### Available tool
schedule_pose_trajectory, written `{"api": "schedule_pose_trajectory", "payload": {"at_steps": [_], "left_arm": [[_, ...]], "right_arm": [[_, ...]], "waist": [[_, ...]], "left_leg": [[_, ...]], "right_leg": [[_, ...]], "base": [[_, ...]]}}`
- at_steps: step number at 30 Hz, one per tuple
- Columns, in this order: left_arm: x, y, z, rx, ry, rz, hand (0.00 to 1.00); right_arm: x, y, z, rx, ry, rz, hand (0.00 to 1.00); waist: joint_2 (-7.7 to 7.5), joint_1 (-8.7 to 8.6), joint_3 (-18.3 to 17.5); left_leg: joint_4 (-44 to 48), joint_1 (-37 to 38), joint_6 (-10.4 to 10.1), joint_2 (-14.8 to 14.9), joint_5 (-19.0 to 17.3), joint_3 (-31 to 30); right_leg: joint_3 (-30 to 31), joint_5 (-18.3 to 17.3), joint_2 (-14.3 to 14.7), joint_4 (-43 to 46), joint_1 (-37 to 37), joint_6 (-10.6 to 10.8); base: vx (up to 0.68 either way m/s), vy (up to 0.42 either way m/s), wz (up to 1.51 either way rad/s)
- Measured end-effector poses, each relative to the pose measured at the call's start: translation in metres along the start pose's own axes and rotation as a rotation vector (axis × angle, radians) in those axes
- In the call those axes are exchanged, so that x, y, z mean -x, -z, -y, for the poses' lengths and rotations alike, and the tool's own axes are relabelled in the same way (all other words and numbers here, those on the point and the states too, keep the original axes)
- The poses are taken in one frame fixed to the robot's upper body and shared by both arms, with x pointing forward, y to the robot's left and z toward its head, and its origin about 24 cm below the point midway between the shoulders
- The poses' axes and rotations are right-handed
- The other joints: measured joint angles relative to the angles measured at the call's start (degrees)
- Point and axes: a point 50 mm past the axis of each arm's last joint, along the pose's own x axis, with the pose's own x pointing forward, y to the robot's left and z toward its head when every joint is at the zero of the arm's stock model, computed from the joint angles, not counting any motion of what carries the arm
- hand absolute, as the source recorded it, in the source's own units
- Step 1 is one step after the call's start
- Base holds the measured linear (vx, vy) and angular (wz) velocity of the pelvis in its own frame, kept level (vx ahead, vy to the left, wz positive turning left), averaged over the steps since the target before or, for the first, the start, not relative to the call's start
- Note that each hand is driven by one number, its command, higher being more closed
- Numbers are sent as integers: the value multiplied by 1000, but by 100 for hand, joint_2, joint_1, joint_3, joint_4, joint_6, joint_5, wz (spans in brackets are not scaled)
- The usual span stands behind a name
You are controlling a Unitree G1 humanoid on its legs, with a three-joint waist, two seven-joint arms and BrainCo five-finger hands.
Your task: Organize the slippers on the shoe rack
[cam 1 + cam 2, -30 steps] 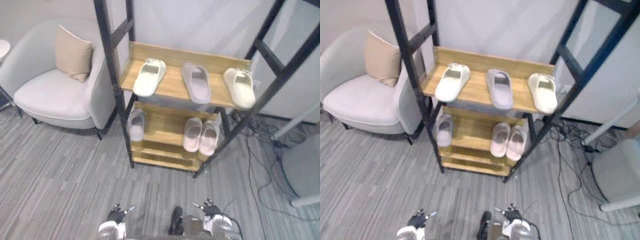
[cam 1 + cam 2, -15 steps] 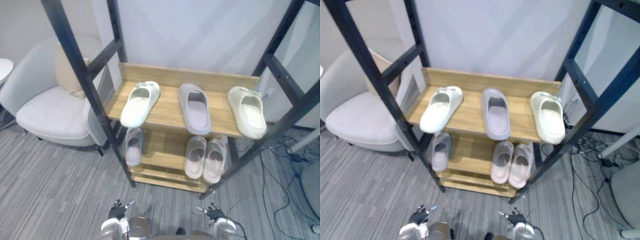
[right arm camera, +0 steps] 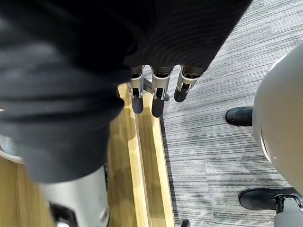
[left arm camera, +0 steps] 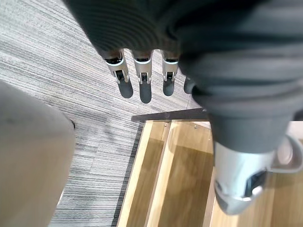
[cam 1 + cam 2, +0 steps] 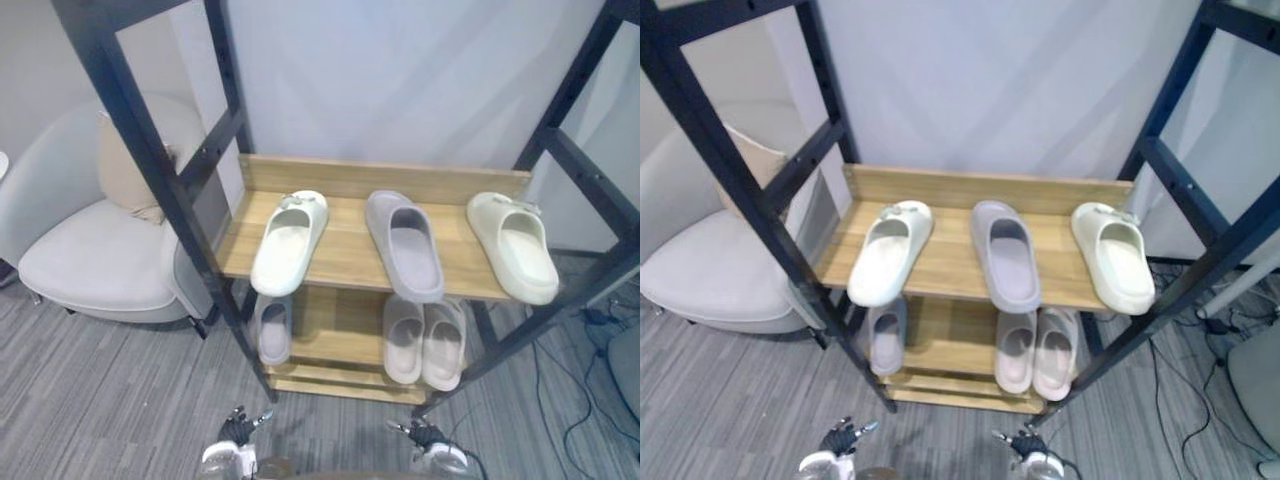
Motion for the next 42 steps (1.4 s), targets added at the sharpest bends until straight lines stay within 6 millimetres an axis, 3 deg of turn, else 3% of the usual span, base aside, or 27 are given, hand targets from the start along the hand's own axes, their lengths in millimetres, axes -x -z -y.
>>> {"api": "schedule_pose_trajectory", "payload": {"at_steps": [7, 9, 11, 14, 19, 28, 29, 35, 42], "left_arm": [[0, 3, -1, -23, -3, -12, 0], [1, 5, -3, -31, -7, -17, 0], [1, 4, -6, -51, -18, -19, 0], [1, 4, -8, -57, -30, -18, 0], [2, 4, -10, -107, -31, -12, 0], [3, 6, -11, -137, -25, -7, 0], [4, 5, -8, -161, -10, 8, 0], [4, 4, -4, -206, 8, 19, 0], [4, 4, -3, -217, 21, 24, 0]], "right_arm": [[4, -7, 1, 36, 0, 67, 0], [10, -22, 0, 36, -2, 164, 0], [24, -44, -1, 30, -7, 310, 0], [41, -62, 0, 44, -5, 435, 0], [88, -101, 2, 65, -2, 724, 0], [139, -135, -7, 153, -5, 1020, 0], [152, -144, -9, 182, 5, 1099, 0], [173, -158, -10, 224, 24, 1226, 0], [190, -190, -15, 271, 38, 1404, 0]], "waist": [[-27, -107, -110], [-37, -130, -115], [-80, -186, -122], [-108, -207, -121], [-162, -282, -128], [-165, -434, -130], [-156, -432, -135], [-160, -455, -160], [-174, -465, -173]], "left_leg": [[-445, 39, -16, 9, 202, 180], [-487, 37, -16, 13, 202, 305], [-521, 33, -14, 20, 201, 433], [-532, 33, -11, 17, 199, 461], [-591, 65, -9, 33, 195, 685], [-608, 75, -2, 38, 181, 783], [-609, 43, -1, 35, 175, 839], [-592, -5, 33, 14, 156, 901], [-587, -16, 56, -10, 144, 863]], "right_leg": [[216, 68, 55, -63, -244, 5], [354, 122, 82, -110, -315, -3], [495, 193, 103, -186, -375, -4], [563, 226, 108, -235, -393, 1], [803, 290, 136, -237, -510, 7], [945, 339, 120, -238, -568, 36], [995, 342, 118, -202, -644, 41], [1061, 342, 103, -135, -749, 43], [1038, 342, 80, -128, -742, 47]], "base": [[-5, -1, -16], [23, 30, -31], [19, 29, -32], [0, 10, -17], [-32, 7, -23], [-37, -3, -9], [-18, 0, -12], [-2, 4, -7], [-6, -3, 1]]}}
